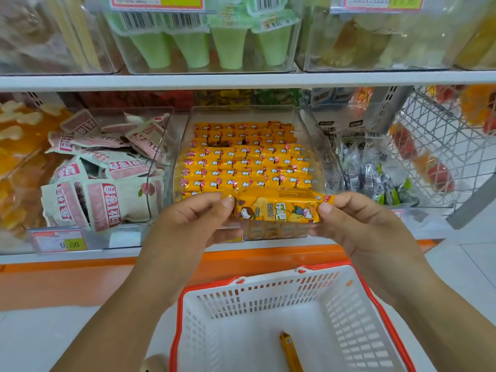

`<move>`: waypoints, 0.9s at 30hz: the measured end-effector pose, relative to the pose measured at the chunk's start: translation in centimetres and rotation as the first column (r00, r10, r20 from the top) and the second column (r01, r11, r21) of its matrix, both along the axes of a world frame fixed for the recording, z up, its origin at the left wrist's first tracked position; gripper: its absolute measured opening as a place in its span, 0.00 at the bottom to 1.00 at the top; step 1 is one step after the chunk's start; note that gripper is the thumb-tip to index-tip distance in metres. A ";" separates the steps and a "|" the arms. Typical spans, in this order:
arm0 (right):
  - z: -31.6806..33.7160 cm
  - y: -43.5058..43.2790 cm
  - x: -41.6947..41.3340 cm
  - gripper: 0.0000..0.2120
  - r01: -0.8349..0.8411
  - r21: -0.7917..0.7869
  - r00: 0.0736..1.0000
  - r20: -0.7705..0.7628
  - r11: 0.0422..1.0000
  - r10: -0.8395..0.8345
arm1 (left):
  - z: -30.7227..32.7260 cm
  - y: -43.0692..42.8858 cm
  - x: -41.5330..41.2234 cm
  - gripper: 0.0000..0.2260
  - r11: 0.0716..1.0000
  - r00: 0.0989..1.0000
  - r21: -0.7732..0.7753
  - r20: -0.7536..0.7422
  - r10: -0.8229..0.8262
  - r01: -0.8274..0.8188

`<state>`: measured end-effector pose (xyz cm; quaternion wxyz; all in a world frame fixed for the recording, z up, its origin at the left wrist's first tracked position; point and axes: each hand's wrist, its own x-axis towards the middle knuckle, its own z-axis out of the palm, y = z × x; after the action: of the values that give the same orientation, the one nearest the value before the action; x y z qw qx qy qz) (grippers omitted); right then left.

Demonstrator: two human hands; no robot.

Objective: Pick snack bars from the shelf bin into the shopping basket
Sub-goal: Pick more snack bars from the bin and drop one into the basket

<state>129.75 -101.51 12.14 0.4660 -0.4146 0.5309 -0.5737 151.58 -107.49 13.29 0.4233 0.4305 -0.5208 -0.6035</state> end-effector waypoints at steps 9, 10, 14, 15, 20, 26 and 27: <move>0.3 0.1 0.4 0.08 0.042 -0.126 0.995 0.094 0.991 -0.030 | 0.4 0.5 -1.1 0.04 0.994 0.996 -0.077 0.042 0.081 -0.078; 0.3 0.1 0.4 0.07 0.045 -0.136 0.996 0.086 0.990 -0.034 | 0.4 0.5 -1.1 0.04 0.992 0.995 -0.103 0.064 0.076 -0.069; -0.1 0.2 0.2 0.11 0.018 -0.132 1.000 0.001 0.991 -0.018 | 0.3 0.2 -0.8 0.05 0.997 0.997 -0.060 0.044 0.057 -0.054; -0.3 0.2 0.0 0.16 0.006 -0.119 1.000 -0.016 0.993 -0.008 | 0.2 0.0 -0.7 0.05 0.998 0.999 -0.027 0.011 0.052 -0.052; -0.4 0.0 -0.2 0.25 -0.081 -0.073 0.997 0.001 0.994 0.082 | 0.1 -0.1 0.0 0.15 1.000 0.998 0.025 -0.057 -0.008 0.009; 0.0 0.0 -0.2 0.24 -0.108 -0.070 0.993 0.038 0.992 0.111 | -0.1 -0.4 0.2 0.11 1.000 0.998 0.025 -0.061 -0.005 0.007; 0.1 0.1 -0.1 0.23 -0.114 -0.071 0.992 0.038 0.991 0.117 | -0.1 -0.4 0.3 0.11 1.000 0.998 0.027 -0.061 -0.005 0.006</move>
<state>129.60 -101.42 12.24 0.4950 -0.4484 0.4760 -0.5722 151.84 -107.86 13.20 0.4315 0.4162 -0.5005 -0.6245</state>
